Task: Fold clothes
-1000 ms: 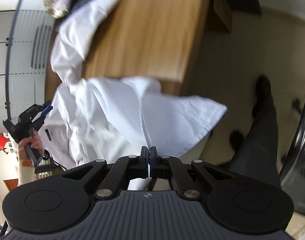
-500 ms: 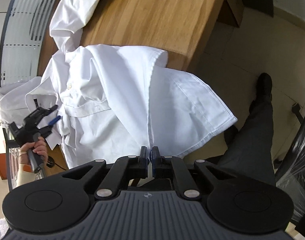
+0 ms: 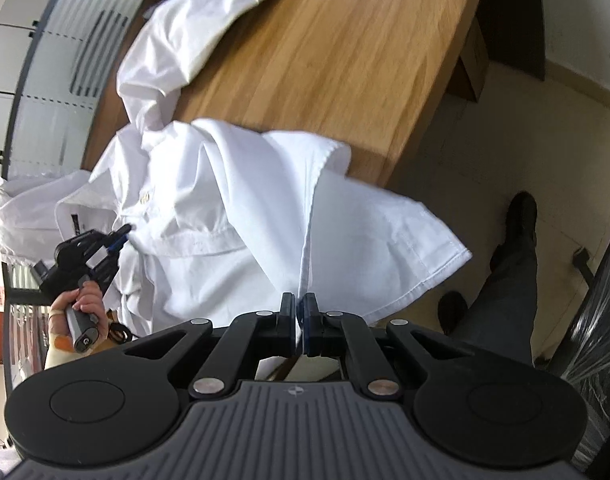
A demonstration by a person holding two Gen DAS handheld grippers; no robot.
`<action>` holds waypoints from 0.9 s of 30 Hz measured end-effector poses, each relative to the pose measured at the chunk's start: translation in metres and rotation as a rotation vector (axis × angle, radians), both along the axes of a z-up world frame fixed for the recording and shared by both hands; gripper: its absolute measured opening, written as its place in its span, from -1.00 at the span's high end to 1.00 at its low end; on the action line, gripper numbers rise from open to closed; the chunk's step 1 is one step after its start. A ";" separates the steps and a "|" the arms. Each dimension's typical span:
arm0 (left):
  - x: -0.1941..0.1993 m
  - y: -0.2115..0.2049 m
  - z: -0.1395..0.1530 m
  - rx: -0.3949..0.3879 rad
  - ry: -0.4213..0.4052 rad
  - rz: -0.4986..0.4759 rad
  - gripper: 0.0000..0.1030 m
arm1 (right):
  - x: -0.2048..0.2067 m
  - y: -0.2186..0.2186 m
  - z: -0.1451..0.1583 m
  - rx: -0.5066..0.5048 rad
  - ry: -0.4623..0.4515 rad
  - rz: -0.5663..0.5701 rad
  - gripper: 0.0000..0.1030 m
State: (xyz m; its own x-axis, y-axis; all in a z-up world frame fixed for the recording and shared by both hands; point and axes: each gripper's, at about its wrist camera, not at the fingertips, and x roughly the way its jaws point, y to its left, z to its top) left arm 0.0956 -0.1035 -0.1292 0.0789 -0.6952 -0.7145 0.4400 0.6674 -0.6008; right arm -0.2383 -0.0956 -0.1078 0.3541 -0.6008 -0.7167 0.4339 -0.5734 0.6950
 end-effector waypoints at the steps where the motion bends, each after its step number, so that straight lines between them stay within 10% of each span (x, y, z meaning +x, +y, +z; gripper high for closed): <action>1: 0.003 0.001 0.013 -0.022 -0.016 0.005 0.87 | -0.002 0.000 0.004 -0.014 0.004 -0.007 0.96; 11: 0.070 0.010 0.147 -0.050 -0.286 0.013 0.87 | -0.007 -0.021 0.071 -0.279 -0.080 0.050 0.97; 19: 0.099 0.007 0.091 0.301 -0.432 -0.068 0.84 | 0.050 -0.069 0.032 -0.163 -0.107 0.339 0.97; 27: 0.092 0.033 0.057 0.309 -0.445 -0.008 0.10 | 0.068 -0.083 0.018 -0.073 0.024 0.519 0.61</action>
